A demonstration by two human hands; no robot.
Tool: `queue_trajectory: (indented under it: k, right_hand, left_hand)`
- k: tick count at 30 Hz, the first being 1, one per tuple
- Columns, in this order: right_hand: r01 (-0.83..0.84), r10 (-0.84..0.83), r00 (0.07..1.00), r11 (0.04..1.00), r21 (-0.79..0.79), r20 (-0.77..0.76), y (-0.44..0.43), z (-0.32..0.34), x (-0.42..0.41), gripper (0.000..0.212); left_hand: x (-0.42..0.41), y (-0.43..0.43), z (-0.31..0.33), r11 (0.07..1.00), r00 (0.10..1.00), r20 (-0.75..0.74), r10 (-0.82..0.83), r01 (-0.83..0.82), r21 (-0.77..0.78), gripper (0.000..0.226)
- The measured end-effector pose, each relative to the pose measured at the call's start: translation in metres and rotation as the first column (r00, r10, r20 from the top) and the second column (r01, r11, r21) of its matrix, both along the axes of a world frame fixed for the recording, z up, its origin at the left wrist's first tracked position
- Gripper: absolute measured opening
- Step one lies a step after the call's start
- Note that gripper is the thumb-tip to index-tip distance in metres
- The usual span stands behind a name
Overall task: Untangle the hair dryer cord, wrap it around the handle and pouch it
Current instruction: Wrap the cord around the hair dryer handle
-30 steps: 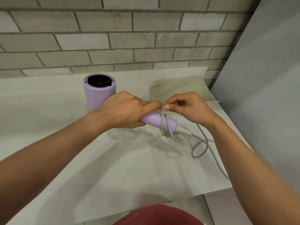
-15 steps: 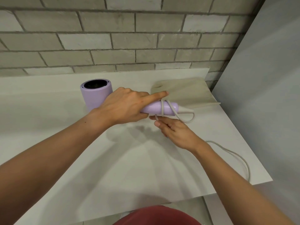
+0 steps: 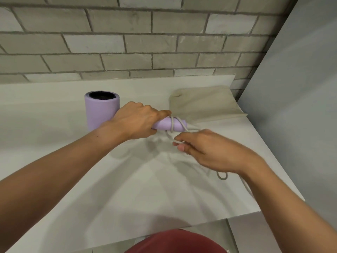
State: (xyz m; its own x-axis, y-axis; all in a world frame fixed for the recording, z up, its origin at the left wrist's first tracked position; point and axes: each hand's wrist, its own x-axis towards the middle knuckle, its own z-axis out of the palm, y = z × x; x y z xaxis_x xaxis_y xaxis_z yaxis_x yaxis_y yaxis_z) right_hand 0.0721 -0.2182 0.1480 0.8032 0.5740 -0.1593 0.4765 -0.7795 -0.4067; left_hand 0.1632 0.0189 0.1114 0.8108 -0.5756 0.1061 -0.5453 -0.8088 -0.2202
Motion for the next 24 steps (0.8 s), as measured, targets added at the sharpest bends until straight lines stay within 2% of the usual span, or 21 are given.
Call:
queue_trajectory:
  k: [3,5,7,10,11,14,16,18,20,22,24]
  right_hand:
    - [0.022,-0.016,0.975,0.999,-0.025,0.220,-0.005,0.020,0.013,0.017]
    - [0.040,-0.047,0.934,0.999,0.028,0.355,-0.010,0.027,0.025,0.016]
    - [0.044,-0.089,0.899,0.993,0.114,0.429,-0.014,0.027,0.038,0.016]
    - [0.014,-0.108,0.910,0.973,0.231,0.400,-0.016,0.020,0.056,0.014]
    - [0.012,-0.110,0.922,0.967,0.255,0.373,-0.016,0.016,0.060,0.013]
    - [0.051,-0.137,0.963,0.939,0.339,0.233,-0.016,0.005,0.068,0.009]
    - [0.083,-0.148,0.973,0.939,0.335,0.176,-0.014,-0.002,0.068,0.013]
    - [0.138,-0.199,0.956,0.953,0.269,0.216,-0.010,-0.010,0.064,0.027]
    - [0.183,-0.265,0.912,0.946,0.266,0.313,-0.007,-0.016,0.057,0.037]
    - [0.142,-0.264,0.897,0.932,0.333,0.355,-0.002,-0.019,0.047,0.029]
    - [0.066,-0.189,0.913,0.943,0.327,0.360,0.002,-0.021,0.037,0.017]
  left_hand:
    - [-0.005,-0.006,0.004,0.997,0.998,0.021,-0.059,0.058,0.044,0.034]
    - [-0.009,-0.010,0.008,0.991,0.990,0.074,-0.117,0.112,0.079,0.016]
    - [-0.013,-0.014,0.011,0.983,0.979,0.114,-0.171,0.162,0.082,0.020]
    - [-0.016,-0.017,0.014,0.979,0.971,0.122,-0.205,0.202,0.038,0.062]
    - [-0.018,-0.018,0.015,0.978,0.971,0.115,-0.208,0.209,0.006,0.070]
    - [-0.022,-0.018,0.016,0.971,0.970,0.091,-0.225,0.231,-0.060,0.070]
    - [-0.023,-0.016,0.013,0.969,0.969,0.073,-0.238,0.242,-0.052,0.070]
    - [-0.023,-0.015,0.005,0.964,0.963,0.058,-0.262,0.263,-0.021,0.071]
    - [-0.024,-0.014,-0.002,0.962,0.962,0.031,-0.271,0.271,-0.012,0.071]
    - [-0.025,-0.013,-0.007,0.968,0.968,0.006,-0.252,0.252,-0.015,0.072]
    - [-0.024,-0.013,-0.008,0.970,0.970,0.004,-0.243,0.243,-0.018,0.070]
